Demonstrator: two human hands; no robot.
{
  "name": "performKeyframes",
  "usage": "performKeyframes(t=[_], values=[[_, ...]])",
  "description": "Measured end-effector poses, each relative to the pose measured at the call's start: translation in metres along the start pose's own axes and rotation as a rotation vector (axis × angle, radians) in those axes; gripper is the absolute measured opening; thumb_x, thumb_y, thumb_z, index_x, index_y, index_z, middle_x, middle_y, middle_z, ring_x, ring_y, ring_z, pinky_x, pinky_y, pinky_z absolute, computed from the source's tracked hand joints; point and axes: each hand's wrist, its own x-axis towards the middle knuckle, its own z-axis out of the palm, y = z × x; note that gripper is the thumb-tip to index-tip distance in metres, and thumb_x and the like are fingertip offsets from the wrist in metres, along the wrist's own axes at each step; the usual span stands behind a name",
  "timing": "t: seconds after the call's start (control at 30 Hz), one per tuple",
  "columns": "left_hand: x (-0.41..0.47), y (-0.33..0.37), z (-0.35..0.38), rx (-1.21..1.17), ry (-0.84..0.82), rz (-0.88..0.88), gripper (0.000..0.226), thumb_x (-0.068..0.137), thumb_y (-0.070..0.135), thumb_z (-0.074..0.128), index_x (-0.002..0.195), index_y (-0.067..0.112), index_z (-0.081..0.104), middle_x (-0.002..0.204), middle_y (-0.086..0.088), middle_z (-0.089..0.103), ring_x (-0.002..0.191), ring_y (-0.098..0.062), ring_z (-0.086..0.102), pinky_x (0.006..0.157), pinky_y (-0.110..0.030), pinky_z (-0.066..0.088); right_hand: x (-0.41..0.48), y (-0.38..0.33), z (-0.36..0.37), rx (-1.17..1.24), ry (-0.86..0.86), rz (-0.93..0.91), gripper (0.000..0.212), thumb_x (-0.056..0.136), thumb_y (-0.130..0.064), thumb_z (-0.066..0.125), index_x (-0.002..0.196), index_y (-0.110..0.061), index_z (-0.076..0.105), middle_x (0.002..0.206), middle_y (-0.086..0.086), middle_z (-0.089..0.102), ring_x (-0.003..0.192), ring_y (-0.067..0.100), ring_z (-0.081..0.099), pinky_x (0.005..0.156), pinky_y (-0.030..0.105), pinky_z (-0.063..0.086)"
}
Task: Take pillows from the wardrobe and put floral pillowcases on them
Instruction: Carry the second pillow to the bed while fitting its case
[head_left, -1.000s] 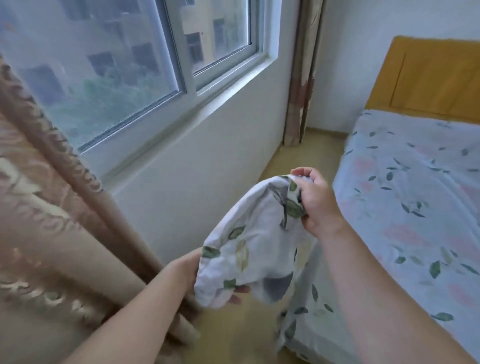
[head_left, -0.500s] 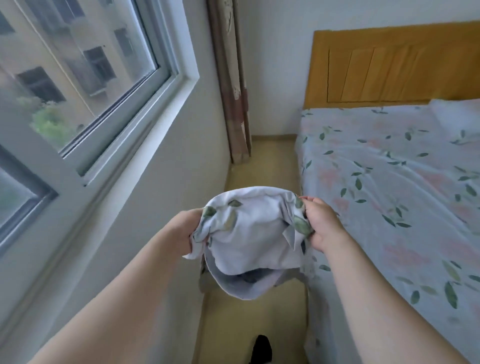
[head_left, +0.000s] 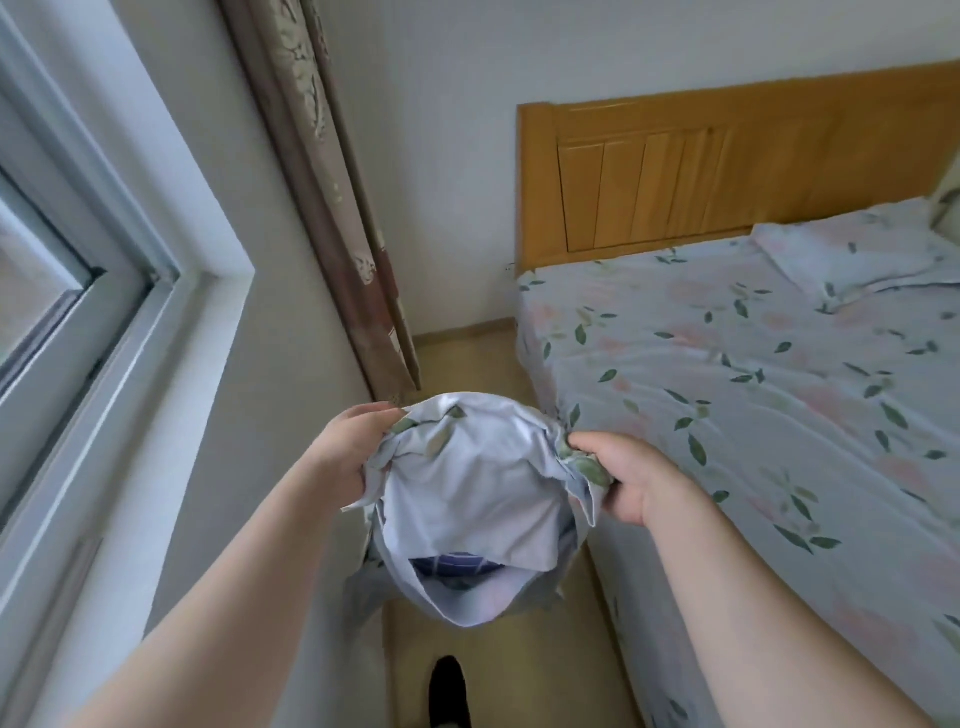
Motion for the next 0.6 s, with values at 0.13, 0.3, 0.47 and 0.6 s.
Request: performKeyframes(t=[0.13,0.3,0.47,0.6], values=[[0.1,0.08,0.02,-0.009,0.022,-0.008,0.02,0.085,0.013,0.073,0.105,0.015,0.07,0.091,-0.01,0.072,0.069,-0.022,0.069,0.051,-0.023,0.056,0.055,-0.07,0.025,0.014,0.121,0.046,0.023,0.092,-0.02,0.061,0.071,-0.011,0.059,0.051,0.005,0.054,0.037,0.017,0.048,0.038,0.022,0.039],[0.21,0.181,0.059,0.142,-0.144,0.055,0.065,0.049,0.022,0.084,0.112,0.012,0.072,0.099,-0.02,0.075,0.089,-0.037,0.074,0.084,-0.051,0.06,0.131,-0.153,0.03,0.066,0.161,0.054,0.028,0.091,-0.018,0.054,0.063,-0.016,0.049,0.052,0.004,0.043,0.037,0.017,0.037,0.034,0.018,0.028],[0.304,0.263,0.13,0.413,-0.229,0.205,0.037,0.066,0.024,0.076,0.099,0.007,0.075,0.087,-0.008,0.075,0.081,-0.024,0.071,0.065,-0.027,0.054,0.216,-0.23,0.011,-0.128,0.192,0.063,0.03,0.09,-0.024,0.05,0.06,-0.019,0.044,0.049,0.001,0.041,0.039,0.016,0.033,0.038,0.016,0.02],[0.388,0.331,0.213,0.744,-0.288,0.28,0.021,0.083,0.028,0.068,0.089,0.008,0.075,0.086,-0.006,0.074,0.077,-0.021,0.069,0.059,-0.022,0.052,0.301,-0.3,-0.013,-0.21,0.218,0.065,0.025,0.08,-0.029,0.053,0.058,-0.019,0.047,0.045,0.002,0.047,0.032,0.016,0.039,0.041,0.021,0.028]])
